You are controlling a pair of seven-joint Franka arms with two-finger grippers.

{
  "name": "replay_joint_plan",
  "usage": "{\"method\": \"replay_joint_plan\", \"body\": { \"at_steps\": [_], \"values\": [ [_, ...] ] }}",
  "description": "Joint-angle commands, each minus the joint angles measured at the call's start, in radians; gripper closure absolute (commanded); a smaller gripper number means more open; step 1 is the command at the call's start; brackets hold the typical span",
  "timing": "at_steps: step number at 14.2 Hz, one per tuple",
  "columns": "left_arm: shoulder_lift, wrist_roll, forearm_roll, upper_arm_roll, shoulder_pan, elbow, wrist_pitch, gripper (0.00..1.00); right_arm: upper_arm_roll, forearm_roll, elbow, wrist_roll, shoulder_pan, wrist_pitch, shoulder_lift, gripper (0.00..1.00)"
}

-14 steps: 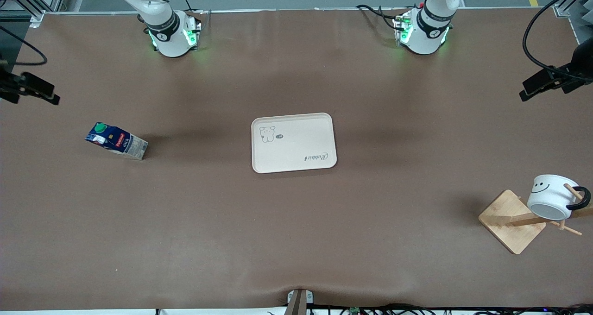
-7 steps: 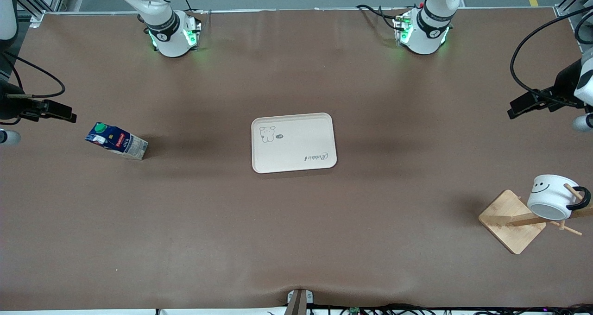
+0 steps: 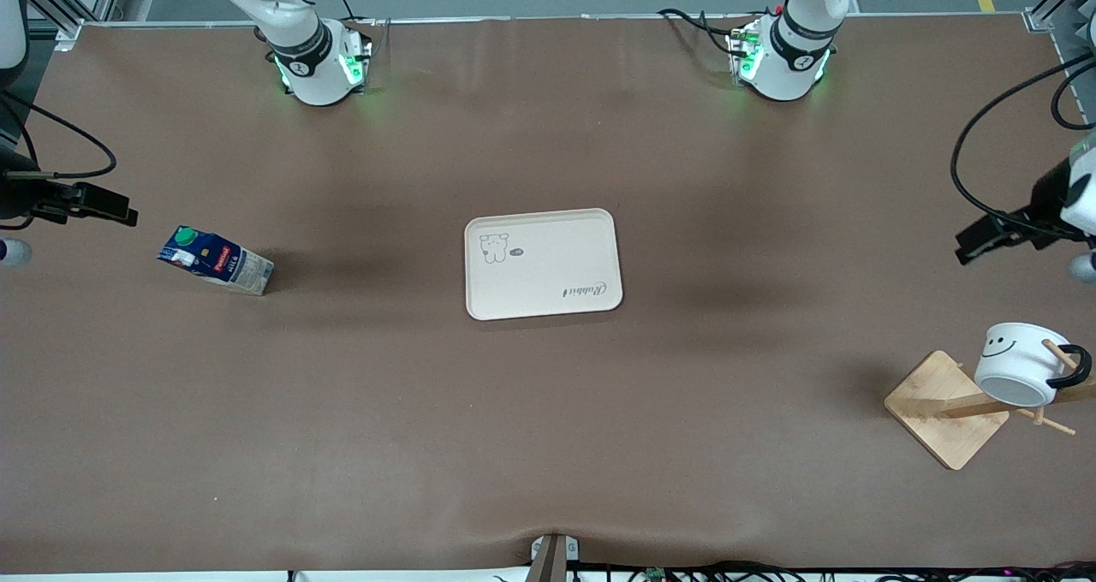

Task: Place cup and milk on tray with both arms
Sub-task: 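Reach the left gripper to the white mug while the right gripper reaches the milk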

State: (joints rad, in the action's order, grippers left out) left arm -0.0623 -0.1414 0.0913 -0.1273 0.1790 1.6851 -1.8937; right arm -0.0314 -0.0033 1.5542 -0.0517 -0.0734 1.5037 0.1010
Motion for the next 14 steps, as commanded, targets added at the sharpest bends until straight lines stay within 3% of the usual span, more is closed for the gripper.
{"method": "replay_joint_plan", "body": {
  "at_steps": [1, 3, 5, 9, 14],
  "values": [
    [0.058, 0.165, -0.004, -0.008, 0.111, 0.152, -0.202, 0.00, 0.010, -0.018, -0.023, -0.008, -0.014, -0.010, -0.004, 0.00],
    [0.049, 0.323, -0.083, -0.009, 0.178, 0.227, -0.351, 0.00, 0.010, -0.017, -0.026, -0.010, -0.013, -0.010, -0.003, 0.00],
    [0.038, 0.449, -0.191, -0.008, 0.211, 0.260, -0.418, 0.00, 0.011, -0.006, -0.029, -0.010, -0.013, -0.010, -0.003, 0.00],
    [0.001, 0.613, -0.322, -0.008, 0.252, 0.263, -0.423, 0.00, 0.013, -0.001, -0.042, -0.011, -0.009, -0.008, -0.001, 0.00],
    [-0.080, 0.905, -0.608, -0.006, 0.287, 0.248, -0.458, 0.00, 0.016, 0.002, -0.078, -0.013, -0.003, 0.004, 0.012, 0.00]
  ]
}}
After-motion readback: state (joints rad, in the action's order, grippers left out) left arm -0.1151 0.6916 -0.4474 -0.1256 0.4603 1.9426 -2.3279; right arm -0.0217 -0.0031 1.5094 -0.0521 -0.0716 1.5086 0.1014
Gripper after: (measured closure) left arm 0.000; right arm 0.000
